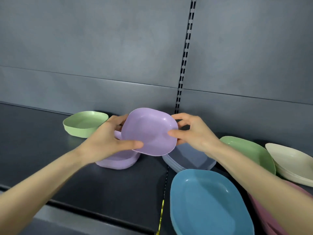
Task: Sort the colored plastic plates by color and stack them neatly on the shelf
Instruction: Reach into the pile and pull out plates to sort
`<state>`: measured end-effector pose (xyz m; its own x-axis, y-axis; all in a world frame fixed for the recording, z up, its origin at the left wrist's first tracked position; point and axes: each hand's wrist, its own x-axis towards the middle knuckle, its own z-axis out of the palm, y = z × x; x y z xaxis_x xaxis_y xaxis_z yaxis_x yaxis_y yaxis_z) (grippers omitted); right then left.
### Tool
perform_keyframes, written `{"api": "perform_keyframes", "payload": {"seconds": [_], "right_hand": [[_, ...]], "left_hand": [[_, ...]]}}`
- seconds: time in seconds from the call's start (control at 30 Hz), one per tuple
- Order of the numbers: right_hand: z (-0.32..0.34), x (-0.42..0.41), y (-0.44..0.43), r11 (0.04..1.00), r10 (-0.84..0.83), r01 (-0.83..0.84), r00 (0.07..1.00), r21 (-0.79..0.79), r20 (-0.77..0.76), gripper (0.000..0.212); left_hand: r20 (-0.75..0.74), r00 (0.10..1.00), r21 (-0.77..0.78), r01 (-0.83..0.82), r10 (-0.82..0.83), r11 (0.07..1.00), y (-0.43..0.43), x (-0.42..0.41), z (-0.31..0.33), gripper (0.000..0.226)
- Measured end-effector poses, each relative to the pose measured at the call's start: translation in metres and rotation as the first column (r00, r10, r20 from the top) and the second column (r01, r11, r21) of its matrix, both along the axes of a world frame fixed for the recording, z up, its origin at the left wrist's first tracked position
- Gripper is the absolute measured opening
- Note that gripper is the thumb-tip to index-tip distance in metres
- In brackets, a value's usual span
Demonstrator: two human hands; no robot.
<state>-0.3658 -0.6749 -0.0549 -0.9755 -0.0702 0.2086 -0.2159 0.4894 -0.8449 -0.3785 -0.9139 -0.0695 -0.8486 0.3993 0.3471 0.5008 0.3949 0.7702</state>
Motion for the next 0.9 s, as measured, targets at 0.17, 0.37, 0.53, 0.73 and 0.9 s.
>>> {"api": "perform_keyframes", "payload": {"seconds": [0.17,0.37,0.53,0.73,0.9], "right_hand": [[-0.002,-0.002,-0.028,0.999,0.033,-0.033,0.999,0.028,0.015,0.029],[0.006,-0.001,-0.069,1.000,-0.009,0.009,1.000,0.029,-0.011,0.046],[-0.001,0.003,-0.107,0.993,-0.118,0.118,0.992,-0.005,-0.036,0.048],[-0.032,0.020,-0.140,0.983,-0.165,0.156,0.982,-0.093,-0.089,0.033],[-0.053,0.020,-0.143,0.972,-0.233,0.232,0.971,-0.026,-0.054,0.072]], "left_hand": [[0.082,0.983,0.102,0.158,-0.166,0.982,-0.031,0.011,-0.002,0.063],[0.019,0.996,0.104,0.088,-0.091,0.991,-0.072,-0.010,-0.014,0.088],[-0.036,0.995,0.123,0.100,-0.096,0.987,-0.102,-0.024,-0.022,0.075],[-0.045,0.991,0.206,0.131,-0.124,0.970,-0.112,-0.041,-0.046,0.035],[-0.034,0.998,0.283,0.061,-0.054,0.957,-0.108,-0.046,-0.064,0.051]]}}
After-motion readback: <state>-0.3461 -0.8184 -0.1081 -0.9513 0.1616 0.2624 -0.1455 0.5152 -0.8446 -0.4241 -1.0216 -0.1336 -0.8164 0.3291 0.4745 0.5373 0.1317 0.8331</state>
